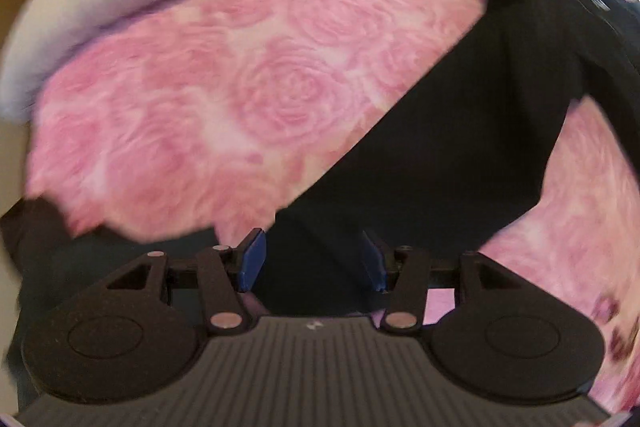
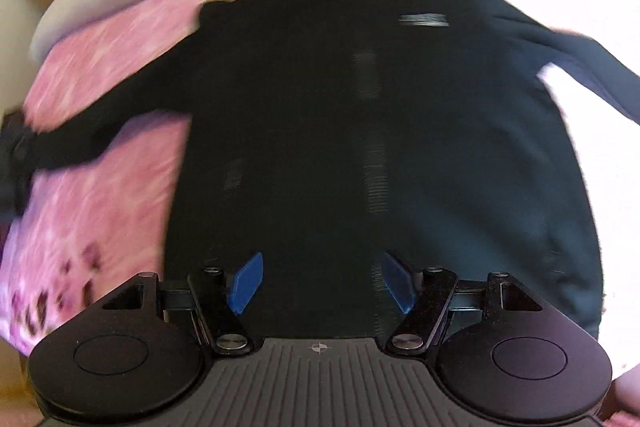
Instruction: Fold clothes
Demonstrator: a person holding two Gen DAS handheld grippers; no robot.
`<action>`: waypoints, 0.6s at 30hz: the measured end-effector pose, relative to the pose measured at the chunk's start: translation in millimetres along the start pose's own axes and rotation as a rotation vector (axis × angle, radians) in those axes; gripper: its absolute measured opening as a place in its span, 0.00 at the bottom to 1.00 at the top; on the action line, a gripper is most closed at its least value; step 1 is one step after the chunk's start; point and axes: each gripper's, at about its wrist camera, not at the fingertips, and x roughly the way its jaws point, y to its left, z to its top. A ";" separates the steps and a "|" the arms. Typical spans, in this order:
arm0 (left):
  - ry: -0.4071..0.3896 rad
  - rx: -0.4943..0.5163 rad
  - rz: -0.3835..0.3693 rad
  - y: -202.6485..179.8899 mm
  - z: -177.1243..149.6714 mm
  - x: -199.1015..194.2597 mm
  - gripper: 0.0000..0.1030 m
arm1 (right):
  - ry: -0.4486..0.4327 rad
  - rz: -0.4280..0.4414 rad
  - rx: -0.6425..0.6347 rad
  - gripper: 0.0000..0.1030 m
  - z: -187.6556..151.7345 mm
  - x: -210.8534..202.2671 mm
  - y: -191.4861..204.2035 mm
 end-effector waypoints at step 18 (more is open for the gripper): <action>0.018 -0.179 -0.071 67.3 -40.6 -2.1 0.28 | 0.002 -0.028 0.100 0.68 -1.3 -1.8 75.2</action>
